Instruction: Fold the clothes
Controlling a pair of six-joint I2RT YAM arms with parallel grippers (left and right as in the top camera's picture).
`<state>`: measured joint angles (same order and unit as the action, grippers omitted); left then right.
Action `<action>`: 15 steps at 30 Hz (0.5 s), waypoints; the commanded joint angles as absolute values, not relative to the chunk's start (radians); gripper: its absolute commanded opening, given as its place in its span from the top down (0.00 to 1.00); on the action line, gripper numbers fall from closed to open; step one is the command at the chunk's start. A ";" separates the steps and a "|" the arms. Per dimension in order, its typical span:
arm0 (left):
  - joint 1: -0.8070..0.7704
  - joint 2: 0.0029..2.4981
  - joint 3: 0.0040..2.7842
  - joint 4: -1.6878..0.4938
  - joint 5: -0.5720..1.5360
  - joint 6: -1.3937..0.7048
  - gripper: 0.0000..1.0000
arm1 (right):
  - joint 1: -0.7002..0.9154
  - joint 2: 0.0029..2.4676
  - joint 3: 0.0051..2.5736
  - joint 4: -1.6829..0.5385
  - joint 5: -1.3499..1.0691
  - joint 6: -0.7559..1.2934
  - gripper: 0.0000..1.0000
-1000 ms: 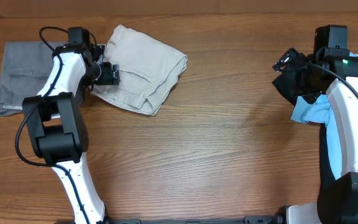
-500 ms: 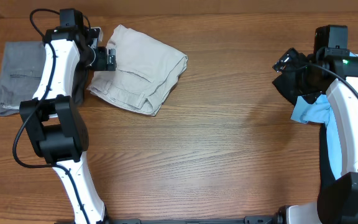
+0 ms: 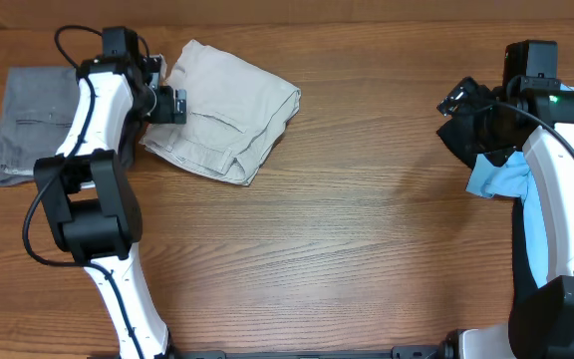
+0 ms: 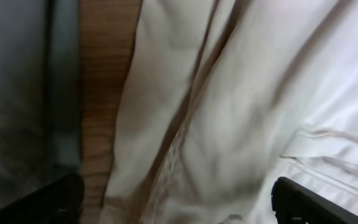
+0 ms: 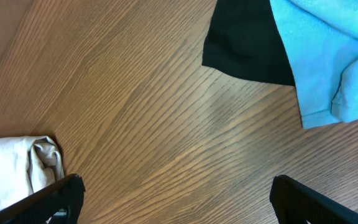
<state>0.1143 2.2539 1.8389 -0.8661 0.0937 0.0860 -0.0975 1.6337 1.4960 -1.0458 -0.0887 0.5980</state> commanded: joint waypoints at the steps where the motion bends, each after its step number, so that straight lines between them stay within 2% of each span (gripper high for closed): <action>1: 0.124 2.256 1.783 -0.836 0.086 0.113 0.01 | -0.100 1.631 1.498 -1.042 -0.079 0.594 0.00; 12: 0.124 2.256 1.620 -0.694 0.108 0.109 0.00 | -0.100 1.631 1.498 -1.042 -0.079 0.594 0.00; 15: 0.124 2.256 1.598 -0.680 0.133 0.108 0.05 | -0.100 1.631 1.498 -1.042 -0.079 0.594 0.00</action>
